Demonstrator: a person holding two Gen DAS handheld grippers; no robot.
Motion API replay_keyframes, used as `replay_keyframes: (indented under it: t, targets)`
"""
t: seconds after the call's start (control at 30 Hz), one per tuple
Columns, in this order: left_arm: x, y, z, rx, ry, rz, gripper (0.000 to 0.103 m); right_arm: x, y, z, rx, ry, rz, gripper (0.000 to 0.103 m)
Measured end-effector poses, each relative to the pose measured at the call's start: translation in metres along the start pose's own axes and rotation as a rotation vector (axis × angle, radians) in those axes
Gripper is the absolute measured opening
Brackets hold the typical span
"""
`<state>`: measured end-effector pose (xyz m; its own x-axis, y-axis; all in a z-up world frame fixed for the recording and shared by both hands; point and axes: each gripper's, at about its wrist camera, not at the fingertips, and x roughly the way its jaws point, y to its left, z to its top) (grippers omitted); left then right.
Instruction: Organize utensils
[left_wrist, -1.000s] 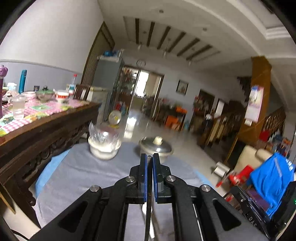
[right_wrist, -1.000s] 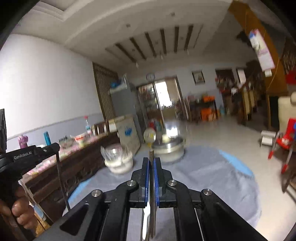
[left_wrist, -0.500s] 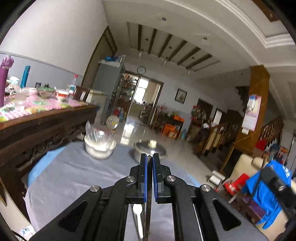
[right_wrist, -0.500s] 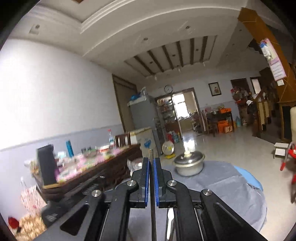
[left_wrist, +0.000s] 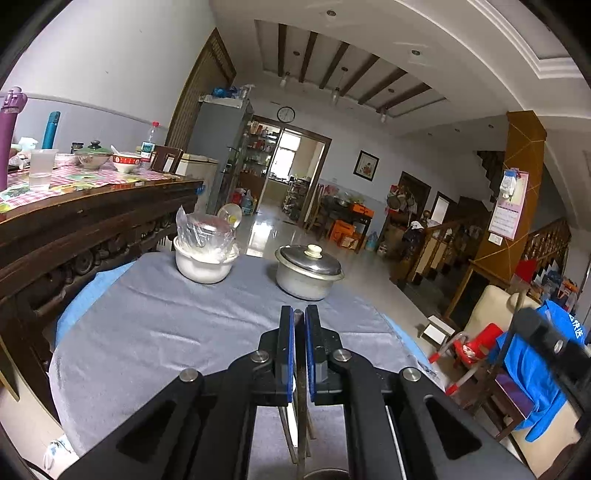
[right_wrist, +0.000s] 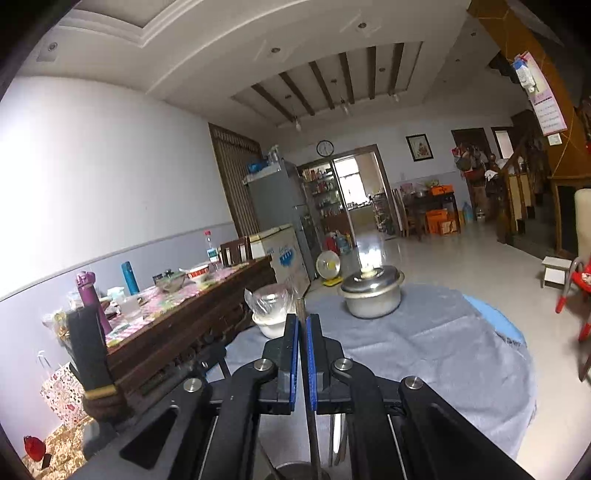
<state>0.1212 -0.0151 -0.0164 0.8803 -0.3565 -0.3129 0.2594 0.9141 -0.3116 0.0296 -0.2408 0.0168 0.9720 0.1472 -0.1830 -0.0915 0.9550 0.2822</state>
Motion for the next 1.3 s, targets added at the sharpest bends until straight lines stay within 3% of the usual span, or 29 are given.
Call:
replay_keyframes:
  t: [0.33, 0.73, 0.77, 0.93, 1.0, 1.1, 1.13, 1.17, 1.3]
  targets:
    - [-0.009, -0.003, 0.003, 0.009, -0.031, -0.011, 0.006, -0.004, 0.019, 0.024, -0.012, -0.068, 0.032, 0.005]
    - [-0.001, 0.009, 0.000, 0.001, 0.010, 0.008, 0.007, 0.040, -0.010, -0.027, 0.060, 0.192, 0.007, 0.003]
    - [-0.002, 0.009, 0.001, 0.013, 0.006, 0.013, 0.008, 0.041, -0.016, -0.028, 0.081, 0.206, 0.008, 0.004]
    - [-0.011, 0.014, 0.004, 0.013, -0.024, 0.024, 0.041, 0.035, -0.055, -0.032, 0.181, 0.204, -0.060, 0.005]
    - [-0.013, 0.019, 0.007, -0.002, -0.032, 0.024, 0.042, 0.033, -0.069, -0.033, 0.216, 0.206, -0.092, 0.007]
    - [-0.013, 0.028, 0.009, -0.019, -0.035, 0.036, 0.042, 0.030, -0.088, -0.034, 0.266, 0.198, -0.130, 0.037]
    - [-0.013, 0.032, 0.010, -0.030, -0.037, 0.049, 0.042, 0.029, -0.092, -0.034, 0.280, 0.196, -0.135, 0.056]
    - [-0.013, 0.035, 0.011, -0.036, -0.037, 0.056, 0.042, 0.028, -0.099, -0.036, 0.300, 0.186, -0.141, 0.061]
    - [-0.010, 0.055, 0.013, -0.075, -0.036, 0.094, 0.043, 0.034, -0.113, -0.044, 0.306, 0.205, -0.175, 0.061]
